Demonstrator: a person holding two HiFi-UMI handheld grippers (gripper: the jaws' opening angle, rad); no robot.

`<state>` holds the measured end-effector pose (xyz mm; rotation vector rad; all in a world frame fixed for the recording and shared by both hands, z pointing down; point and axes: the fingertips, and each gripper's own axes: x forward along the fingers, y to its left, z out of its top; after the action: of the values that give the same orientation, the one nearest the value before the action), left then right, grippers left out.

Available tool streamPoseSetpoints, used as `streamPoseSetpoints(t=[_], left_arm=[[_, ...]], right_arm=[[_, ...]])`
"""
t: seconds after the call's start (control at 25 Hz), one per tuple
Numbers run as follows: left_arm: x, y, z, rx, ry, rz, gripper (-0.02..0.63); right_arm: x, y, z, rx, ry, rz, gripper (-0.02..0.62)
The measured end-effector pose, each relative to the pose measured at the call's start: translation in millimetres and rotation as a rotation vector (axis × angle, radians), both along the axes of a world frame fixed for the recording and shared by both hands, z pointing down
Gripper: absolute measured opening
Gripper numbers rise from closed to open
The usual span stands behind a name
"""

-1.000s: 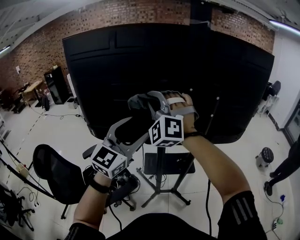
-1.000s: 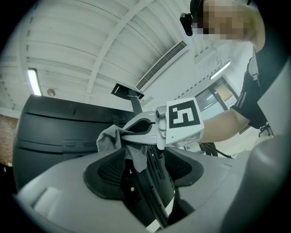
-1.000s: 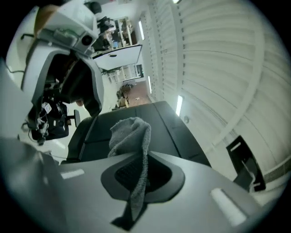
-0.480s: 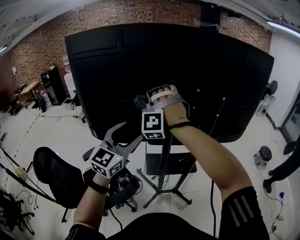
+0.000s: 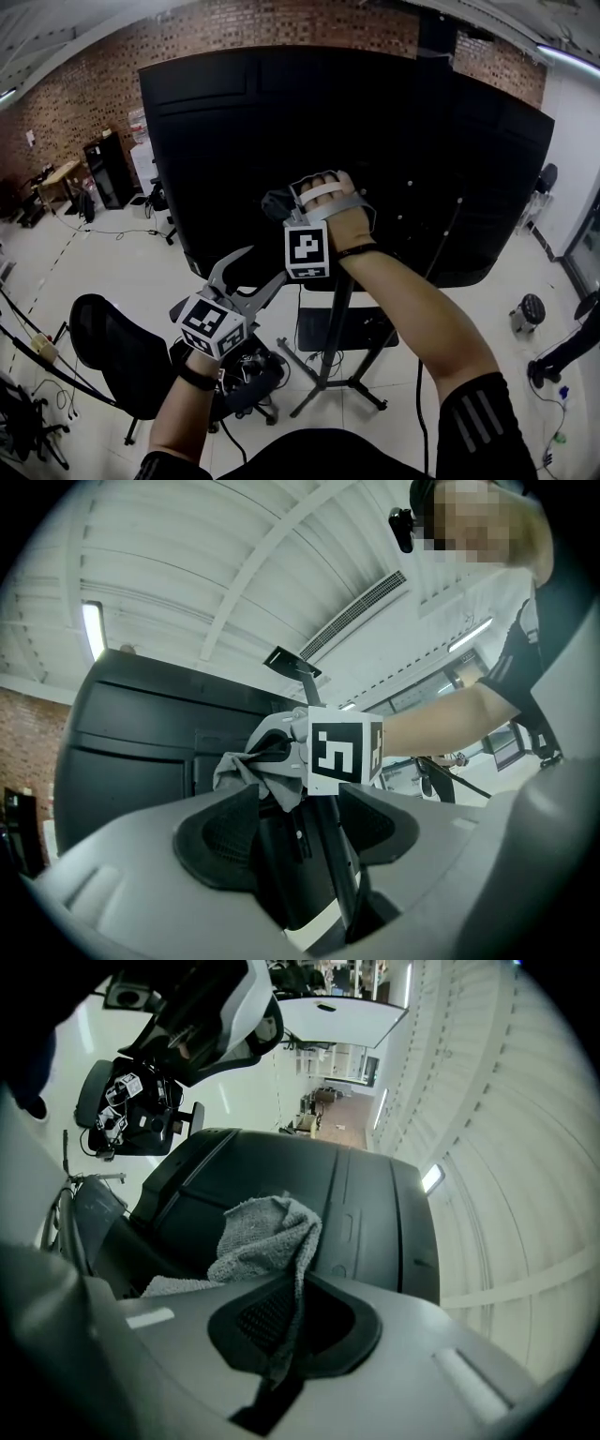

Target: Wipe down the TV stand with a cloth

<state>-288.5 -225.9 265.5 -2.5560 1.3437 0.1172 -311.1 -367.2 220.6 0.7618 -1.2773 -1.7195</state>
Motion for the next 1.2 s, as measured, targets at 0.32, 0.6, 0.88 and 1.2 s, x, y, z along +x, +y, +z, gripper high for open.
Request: streamPoseSetpoints(t=[0.32, 0.6, 0.88, 1.2], left_arm=[[-32, 5, 2, 0.001, 0.013, -0.056, 0.285], [-54, 12, 4, -0.01, 0.009, -0.115, 0.286], [-50, 23, -9, 0.011, 0.016, -0.126, 0.285], [14, 22, -38, 0.087, -0.012, -0.022, 0.287]], right_arm=[[-50, 12, 1, -0.005, -0.021, -0.09, 0.009], [-77, 16, 5, -0.042, -0.043, -0.132, 0.009], [-67, 46, -8, -0.317, -0.344, -0.289, 0.009], [35, 79, -41, -0.495, -0.673, -0.398, 0.009]])
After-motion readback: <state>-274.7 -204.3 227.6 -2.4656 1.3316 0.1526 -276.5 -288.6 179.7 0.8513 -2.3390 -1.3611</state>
